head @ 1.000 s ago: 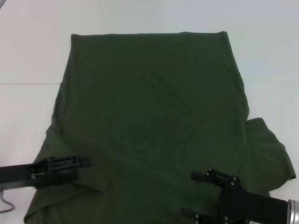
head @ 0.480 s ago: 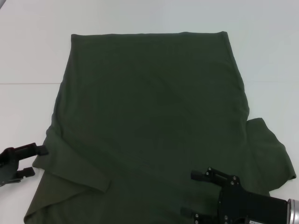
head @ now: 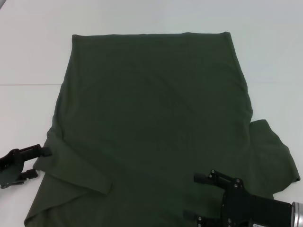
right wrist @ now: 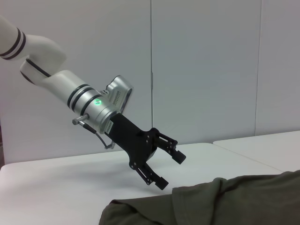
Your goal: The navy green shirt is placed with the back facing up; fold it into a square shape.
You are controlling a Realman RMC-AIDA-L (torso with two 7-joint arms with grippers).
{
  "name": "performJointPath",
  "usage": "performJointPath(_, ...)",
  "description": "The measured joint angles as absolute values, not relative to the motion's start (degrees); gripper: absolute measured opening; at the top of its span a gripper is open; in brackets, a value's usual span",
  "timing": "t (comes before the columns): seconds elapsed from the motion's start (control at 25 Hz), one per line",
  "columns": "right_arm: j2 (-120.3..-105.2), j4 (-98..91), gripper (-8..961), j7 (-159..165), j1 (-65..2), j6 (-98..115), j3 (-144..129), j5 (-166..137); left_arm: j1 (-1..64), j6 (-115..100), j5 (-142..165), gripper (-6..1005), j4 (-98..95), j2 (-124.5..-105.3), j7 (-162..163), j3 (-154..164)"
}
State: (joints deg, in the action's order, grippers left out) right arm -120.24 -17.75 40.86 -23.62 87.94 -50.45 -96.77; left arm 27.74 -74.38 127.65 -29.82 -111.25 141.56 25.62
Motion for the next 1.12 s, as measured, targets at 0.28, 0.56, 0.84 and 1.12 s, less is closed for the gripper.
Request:
performJointPath(0.28, -120.23, -17.75, 897, 40.87, -23.60, 87.93, -50.45, -96.77, 28.07, -73.03, 127.65, 922, -29.44, -111.49, 141.59, 25.61)
performJointPath(0.56, -120.23, -17.75, 897, 40.87, -23.77, 87.85, -50.45, -96.77, 28.41, -72.17, 127.66, 921, -29.44, -111.80, 141.59, 25.57)
performJointPath(0.84, -120.24, -17.75, 897, 40.87, -23.82, 87.73, -50.45, -96.61, 28.64, -71.71, 127.71, 921, -29.44, -111.80, 141.73, 25.70)
performJointPath(1.12, -120.23, -17.75, 896, 40.87, -23.83, 87.59, -50.45, -96.28, 28.66, -71.90, 127.76, 921, -29.60, -111.80, 142.31, 26.94)
